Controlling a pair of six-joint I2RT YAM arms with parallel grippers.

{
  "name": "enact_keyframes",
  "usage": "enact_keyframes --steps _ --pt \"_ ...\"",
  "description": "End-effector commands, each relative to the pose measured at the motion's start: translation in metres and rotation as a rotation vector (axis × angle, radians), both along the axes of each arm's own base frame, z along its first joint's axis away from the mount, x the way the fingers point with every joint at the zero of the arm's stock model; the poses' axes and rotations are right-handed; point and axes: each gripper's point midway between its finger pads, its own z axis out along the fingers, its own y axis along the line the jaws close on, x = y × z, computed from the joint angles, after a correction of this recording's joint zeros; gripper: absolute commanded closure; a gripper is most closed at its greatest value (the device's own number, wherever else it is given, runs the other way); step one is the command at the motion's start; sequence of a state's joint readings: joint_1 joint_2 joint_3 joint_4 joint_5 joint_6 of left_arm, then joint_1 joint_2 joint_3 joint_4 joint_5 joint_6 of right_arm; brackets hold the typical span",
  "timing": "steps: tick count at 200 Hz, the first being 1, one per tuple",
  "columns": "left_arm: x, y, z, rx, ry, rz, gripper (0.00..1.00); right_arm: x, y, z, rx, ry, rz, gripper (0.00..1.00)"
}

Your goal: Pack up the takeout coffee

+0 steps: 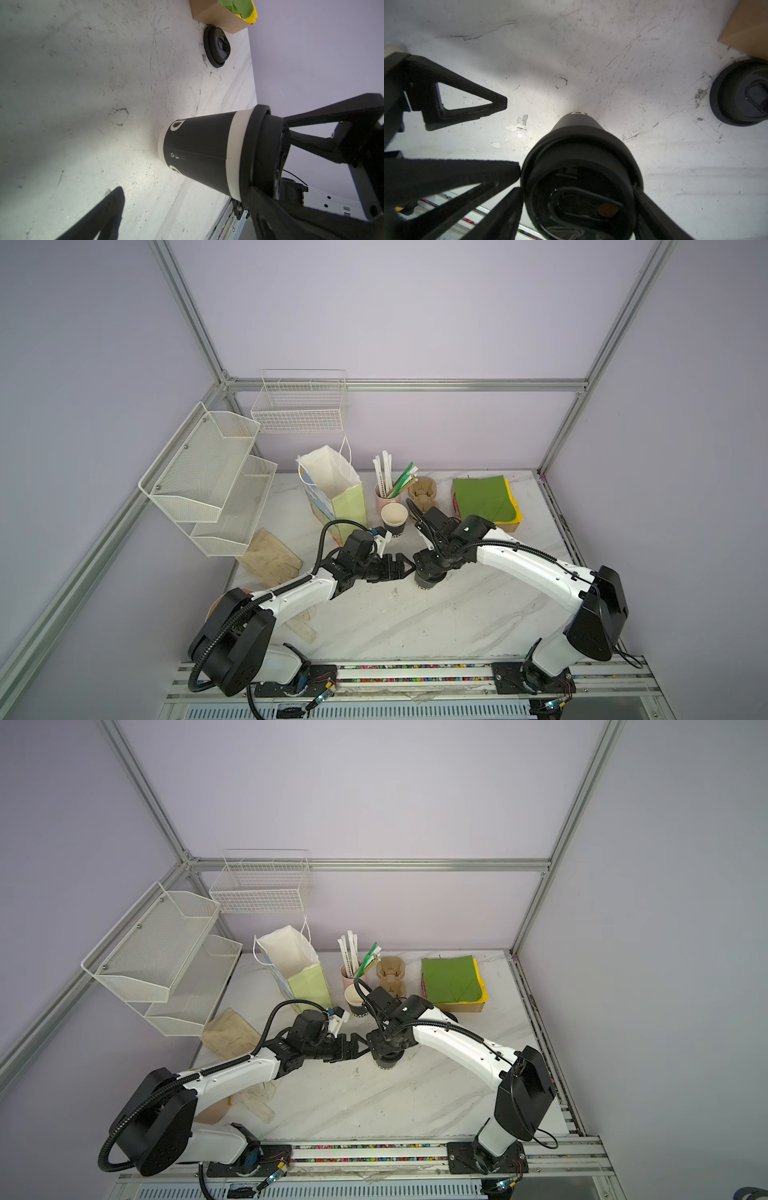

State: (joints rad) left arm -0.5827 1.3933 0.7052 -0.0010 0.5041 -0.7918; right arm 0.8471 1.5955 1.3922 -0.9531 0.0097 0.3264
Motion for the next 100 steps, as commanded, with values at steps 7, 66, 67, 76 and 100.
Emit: enact_keyframes --steps 7,66,67,76,100 --pt "-0.005 -0.005 -0.001 -0.070 0.005 -0.020 0.08 -0.001 -0.002 0.003 0.006 -0.012 0.015 0.18" --pt "-0.007 -0.009 -0.018 -0.080 0.049 -0.030 0.09 -0.003 -0.003 0.001 0.003 -0.007 0.018 0.19" --pt "-0.008 -0.009 -0.018 -0.080 0.050 -0.032 0.09 -0.003 -0.003 0.001 0.002 -0.006 0.017 0.19" --pt "-0.009 -0.010 -0.021 -0.078 0.058 -0.034 0.09 -0.003 -0.003 0.001 0.003 -0.005 0.020 0.19" --pt "-0.010 -0.010 -0.025 -0.071 0.067 -0.037 0.10 -0.004 -0.002 0.003 0.010 -0.006 0.024 0.19"
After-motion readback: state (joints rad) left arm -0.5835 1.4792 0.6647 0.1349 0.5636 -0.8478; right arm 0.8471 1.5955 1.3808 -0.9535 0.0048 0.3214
